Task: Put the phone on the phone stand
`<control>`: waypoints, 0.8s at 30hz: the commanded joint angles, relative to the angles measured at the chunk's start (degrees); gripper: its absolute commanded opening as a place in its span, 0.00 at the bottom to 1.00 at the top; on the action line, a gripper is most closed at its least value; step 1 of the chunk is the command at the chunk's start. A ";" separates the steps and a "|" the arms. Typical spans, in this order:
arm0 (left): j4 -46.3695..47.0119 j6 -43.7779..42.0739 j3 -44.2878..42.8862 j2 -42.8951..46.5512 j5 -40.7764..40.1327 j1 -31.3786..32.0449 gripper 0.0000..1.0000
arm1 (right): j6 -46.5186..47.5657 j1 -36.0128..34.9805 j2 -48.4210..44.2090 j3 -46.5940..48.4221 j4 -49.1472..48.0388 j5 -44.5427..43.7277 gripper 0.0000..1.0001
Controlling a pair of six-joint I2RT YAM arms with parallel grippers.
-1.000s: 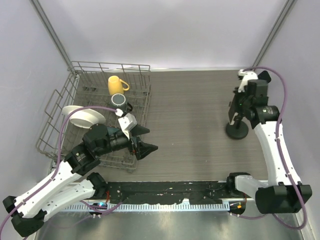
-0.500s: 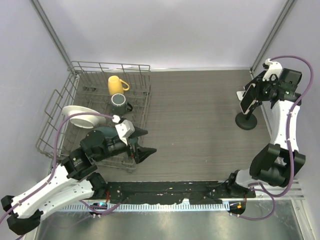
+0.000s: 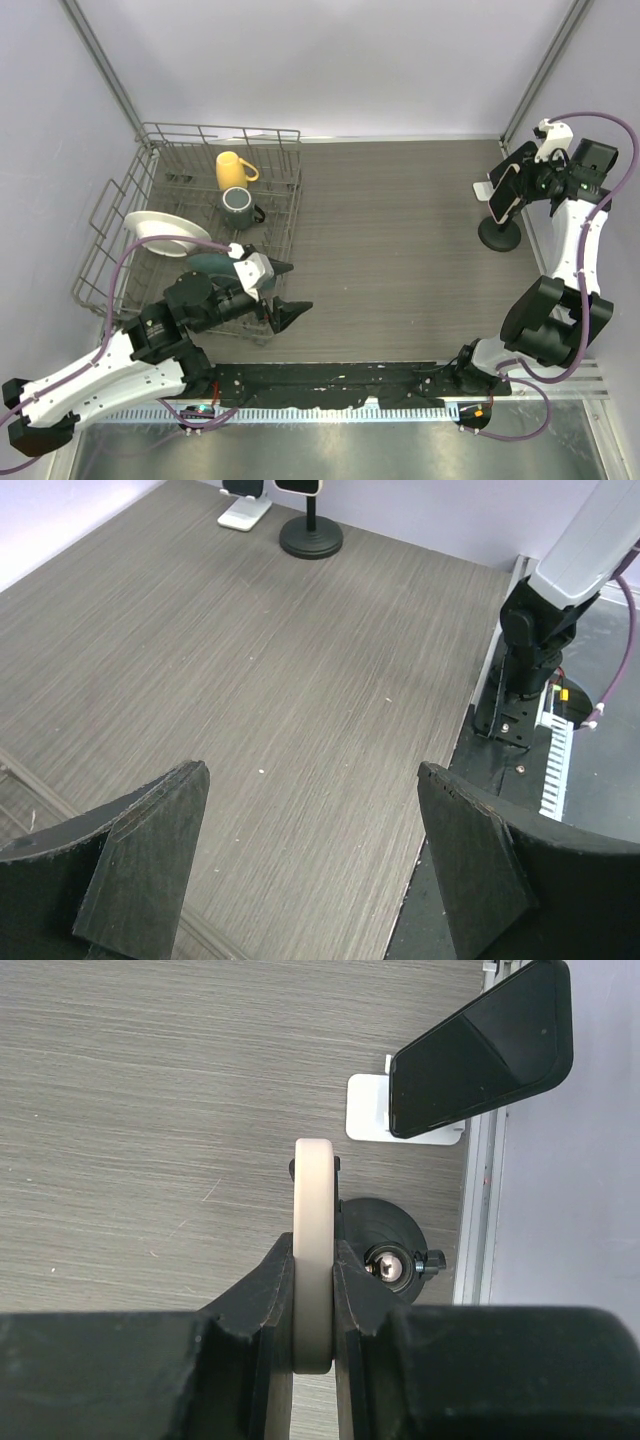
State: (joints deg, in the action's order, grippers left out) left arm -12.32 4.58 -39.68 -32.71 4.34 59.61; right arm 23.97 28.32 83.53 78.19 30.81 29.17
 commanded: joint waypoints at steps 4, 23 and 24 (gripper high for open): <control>0.45 -2.12 0.22 0.63 -2.85 0.41 0.90 | 3.45 0.60 -1.17 0.38 -9.28 1.50 0.01; 1.15 -1.94 0.92 2.04 -2.23 0.50 0.90 | -1.73 -1.77 -11.72 -11.66 -20.00 -14.73 0.67; 1.24 -1.94 0.92 2.04 -1.97 0.50 0.90 | -1.64 -2.03 -12.15 -11.66 -19.65 -15.19 0.69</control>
State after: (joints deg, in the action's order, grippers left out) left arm -12.75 3.55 -38.96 -31.20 2.59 59.90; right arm 23.18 27.68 75.18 66.52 16.03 20.40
